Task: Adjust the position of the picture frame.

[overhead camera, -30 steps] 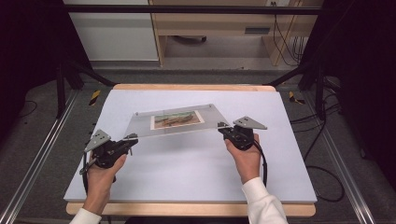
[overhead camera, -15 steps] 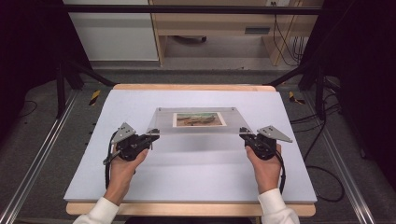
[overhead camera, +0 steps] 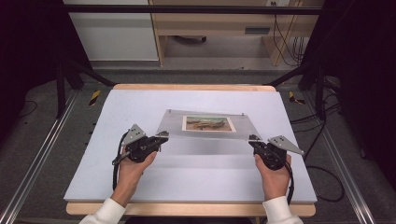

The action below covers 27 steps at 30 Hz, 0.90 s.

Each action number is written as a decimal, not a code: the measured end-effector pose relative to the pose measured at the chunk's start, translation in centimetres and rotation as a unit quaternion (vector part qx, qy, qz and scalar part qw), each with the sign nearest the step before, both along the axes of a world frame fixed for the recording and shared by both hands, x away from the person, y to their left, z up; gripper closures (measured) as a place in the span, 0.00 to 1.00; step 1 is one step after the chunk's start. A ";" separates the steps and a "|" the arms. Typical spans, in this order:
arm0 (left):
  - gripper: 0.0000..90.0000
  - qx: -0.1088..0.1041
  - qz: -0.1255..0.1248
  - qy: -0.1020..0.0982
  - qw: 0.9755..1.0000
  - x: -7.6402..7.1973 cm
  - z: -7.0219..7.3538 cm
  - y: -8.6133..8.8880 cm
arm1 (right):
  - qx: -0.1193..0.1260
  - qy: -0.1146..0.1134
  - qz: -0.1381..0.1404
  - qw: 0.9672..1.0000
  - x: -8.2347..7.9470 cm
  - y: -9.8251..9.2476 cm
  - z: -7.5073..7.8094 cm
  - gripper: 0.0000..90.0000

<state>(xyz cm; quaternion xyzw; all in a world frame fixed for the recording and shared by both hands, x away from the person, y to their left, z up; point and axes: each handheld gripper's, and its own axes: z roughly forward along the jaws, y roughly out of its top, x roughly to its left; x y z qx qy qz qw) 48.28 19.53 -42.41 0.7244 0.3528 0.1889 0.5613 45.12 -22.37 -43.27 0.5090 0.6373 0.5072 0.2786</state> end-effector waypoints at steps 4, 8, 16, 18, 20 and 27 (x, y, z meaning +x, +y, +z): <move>0.92 -0.001 0.002 0.002 1.000 0.0 -0.1 0.3 | -0.001 0.001 0.002 1.000 0.0 0.3 -0.3 0.93; 0.92 -0.002 0.004 0.006 1.000 -0.2 -0.6 0.4 | -0.002 0.003 0.005 1.000 0.0 0.4 -0.5 0.93; 0.92 0.001 0.012 0.009 1.000 -0.2 -1.2 0.7 | -0.011 0.003 0.004 1.000 0.0 0.8 -0.8 0.93; 0.92 0.001 0.013 0.010 1.000 -0.2 -1.4 0.7 | -0.011 0.003 0.005 1.000 0.0 0.9 -0.9 0.93; 0.92 0.004 0.014 0.013 1.000 -0.3 -1.6 0.7 | -0.012 0.002 0.004 1.000 0.0 1.0 -0.9 0.94; 0.92 0.007 0.021 0.022 1.000 -0.9 -2.5 0.9 | -0.019 0.010 0.001 1.000 -0.4 1.3 -1.5 0.94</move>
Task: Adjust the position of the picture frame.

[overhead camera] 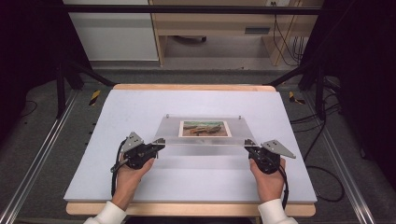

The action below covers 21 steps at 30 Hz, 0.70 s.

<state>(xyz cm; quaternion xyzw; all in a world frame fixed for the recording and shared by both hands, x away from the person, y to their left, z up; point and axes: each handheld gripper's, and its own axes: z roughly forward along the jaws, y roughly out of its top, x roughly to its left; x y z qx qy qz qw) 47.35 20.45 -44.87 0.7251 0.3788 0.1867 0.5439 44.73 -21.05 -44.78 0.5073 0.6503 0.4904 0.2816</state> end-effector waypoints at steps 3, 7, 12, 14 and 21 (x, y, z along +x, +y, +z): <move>0.92 0.014 0.001 0.004 1.000 -0.1 0.0 0.0 | 0.004 0.008 0.003 1.000 -0.1 0.0 -0.2 0.94; 0.92 0.037 0.004 0.022 0.999 -0.5 -0.5 -0.2 | 0.004 0.023 0.008 1.000 -0.3 0.0 -0.7 0.94; 0.93 0.054 0.003 0.035 0.998 -0.4 -0.8 -0.2 | -0.006 0.045 0.015 0.999 -0.3 0.0 -1.4 0.94; 0.93 0.057 0.005 0.037 0.998 -0.4 -0.9 -0.2 | -0.008 0.048 0.019 0.999 -0.3 0.1 -1.5 0.94; 0.93 0.072 0.010 0.044 0.996 -0.3 -1.6 0.0 | -0.011 0.063 0.028 0.998 0.1 0.5 -2.1 0.93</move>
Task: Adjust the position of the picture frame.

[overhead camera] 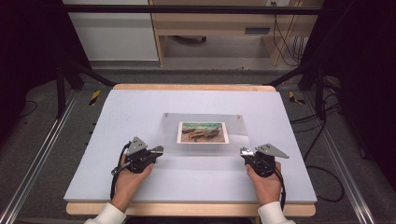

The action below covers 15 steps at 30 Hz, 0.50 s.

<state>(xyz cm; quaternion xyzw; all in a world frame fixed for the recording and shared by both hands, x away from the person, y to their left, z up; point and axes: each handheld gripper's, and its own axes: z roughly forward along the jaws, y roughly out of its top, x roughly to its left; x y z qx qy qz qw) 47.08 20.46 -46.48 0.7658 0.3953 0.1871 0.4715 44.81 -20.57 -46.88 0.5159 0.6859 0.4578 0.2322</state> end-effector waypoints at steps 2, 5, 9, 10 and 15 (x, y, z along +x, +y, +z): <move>0.93 0.004 0.001 0.001 1.000 -0.1 -0.1 -0.1 | 0.000 0.004 0.002 1.000 0.1 0.0 -0.2 0.93; 0.93 0.006 0.002 0.002 1.000 -0.1 -0.2 -0.1 | -0.001 0.009 0.003 1.000 0.3 0.0 -0.3 0.93; 0.93 0.013 0.010 0.005 1.000 -0.3 -0.4 0.0 | -0.006 0.016 0.006 1.000 0.5 0.1 -0.5 0.93; 0.93 0.014 0.012 0.006 1.000 -0.3 -0.4 0.0 | -0.004 0.017 0.007 1.000 0.5 0.2 -0.5 0.93; 0.93 0.014 0.016 0.008 1.000 -0.2 -0.5 0.1 | -0.012 0.022 0.019 0.999 0.9 0.3 -0.7 0.93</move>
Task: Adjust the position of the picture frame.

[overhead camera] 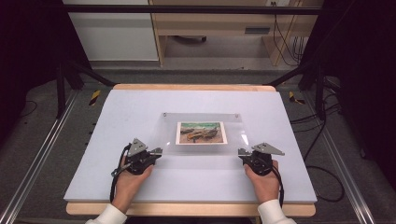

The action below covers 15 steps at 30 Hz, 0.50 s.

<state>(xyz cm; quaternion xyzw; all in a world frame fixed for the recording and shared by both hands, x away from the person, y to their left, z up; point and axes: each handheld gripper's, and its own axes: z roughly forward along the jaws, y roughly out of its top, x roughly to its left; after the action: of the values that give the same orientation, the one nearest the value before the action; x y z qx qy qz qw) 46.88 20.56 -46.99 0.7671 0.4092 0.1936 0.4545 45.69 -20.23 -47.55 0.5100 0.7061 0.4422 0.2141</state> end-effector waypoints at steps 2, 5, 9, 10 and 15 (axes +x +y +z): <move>0.93 0.003 0.000 0.002 1.000 0.0 -0.1 0.0 | -0.004 0.001 -0.001 1.000 0.0 0.0 -0.1 0.93; 0.93 0.008 -0.002 0.007 1.000 0.0 -0.4 0.0 | -0.007 0.006 0.000 1.000 0.0 0.1 -0.2 0.93; 0.93 0.012 -0.001 0.009 1.000 0.0 -0.5 0.0 | -0.012 0.014 0.001 1.000 0.0 0.1 -0.4 0.93; 0.93 0.011 -0.001 0.010 1.000 0.0 -0.5 0.0 | -0.011 0.014 0.001 1.000 0.0 0.1 -0.4 0.93; 0.93 0.010 -0.002 0.012 1.000 0.0 -0.5 0.0 | -0.012 0.017 0.005 1.000 0.1 0.1 -0.5 0.93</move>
<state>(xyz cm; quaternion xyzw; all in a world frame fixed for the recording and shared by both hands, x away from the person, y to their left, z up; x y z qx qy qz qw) 46.87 20.55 -47.51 0.7747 0.4109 0.1880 0.4423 45.75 -20.18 -48.02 0.5113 0.7172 0.4262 0.2063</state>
